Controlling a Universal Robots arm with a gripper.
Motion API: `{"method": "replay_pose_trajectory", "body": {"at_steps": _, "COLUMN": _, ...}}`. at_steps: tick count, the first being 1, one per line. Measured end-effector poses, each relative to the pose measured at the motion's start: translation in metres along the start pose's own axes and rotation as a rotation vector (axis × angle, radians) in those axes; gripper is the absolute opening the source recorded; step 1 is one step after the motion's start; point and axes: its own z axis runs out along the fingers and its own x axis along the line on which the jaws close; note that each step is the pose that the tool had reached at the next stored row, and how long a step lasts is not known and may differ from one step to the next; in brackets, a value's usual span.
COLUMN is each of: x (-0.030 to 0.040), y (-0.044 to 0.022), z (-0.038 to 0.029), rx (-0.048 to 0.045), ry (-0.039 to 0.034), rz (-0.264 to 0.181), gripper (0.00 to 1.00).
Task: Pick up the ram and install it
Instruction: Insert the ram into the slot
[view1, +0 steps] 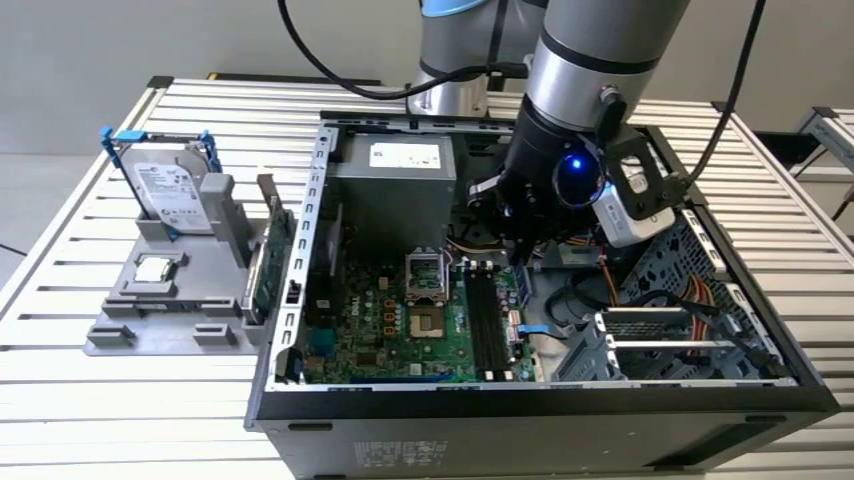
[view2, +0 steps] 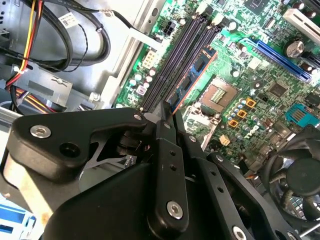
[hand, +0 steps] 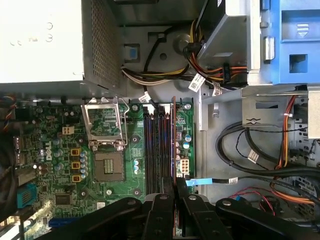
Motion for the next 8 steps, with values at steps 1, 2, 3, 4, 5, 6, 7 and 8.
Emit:
{"method": "replay_pose_trajectory", "body": {"at_steps": 1, "x": 0.0, "y": 0.0, "z": 0.0003, "rx": -0.0002, "ry": -0.0001, "rz": 0.0, "gripper": 0.0}}
{"method": "replay_pose_trajectory", "body": {"at_steps": 2, "x": 0.0002, "y": 0.0, "z": 0.0007, "rx": -0.0003, "ry": -0.0001, "rz": 0.0, "gripper": 0.0}}
{"method": "replay_pose_trajectory", "body": {"at_steps": 3, "x": 0.0003, "y": 0.0, "z": 0.0015, "rx": -0.0003, "ry": -0.0001, "rz": 0.0, "gripper": 0.0}}
{"method": "replay_pose_trajectory", "body": {"at_steps": 4, "x": 0.0005, "y": 0.0, "z": 0.0023, "rx": 0.0, "ry": 0.0, "rz": 0.0, "gripper": 0.0}}
{"method": "replay_pose_trajectory", "body": {"at_steps": 5, "x": 0.0006, "y": -0.0001, "z": 0.0032, "rx": -0.0001, "ry": -0.0001, "rz": 0.0, "gripper": 0.0}}
{"method": "replay_pose_trajectory", "body": {"at_steps": 6, "x": 0.0008, "y": -0.0001, "z": 0.0041, "rx": 0.0, "ry": 0.0, "rz": 0.0, "gripper": 0.0}}
{"method": "replay_pose_trajectory", "body": {"at_steps": 7, "x": 0.0008, "y": -0.0001, "z": 0.0049, "rx": 0.0, "ry": 0.0, "rz": 0.0, "gripper": 0.0}}
{"method": "replay_pose_trajectory", "body": {"at_steps": 8, "x": 0.0009, "y": -0.0001, "z": 0.0056, "rx": 0.0, "ry": 0.0, "rz": 0.0, "gripper": 0.0}}
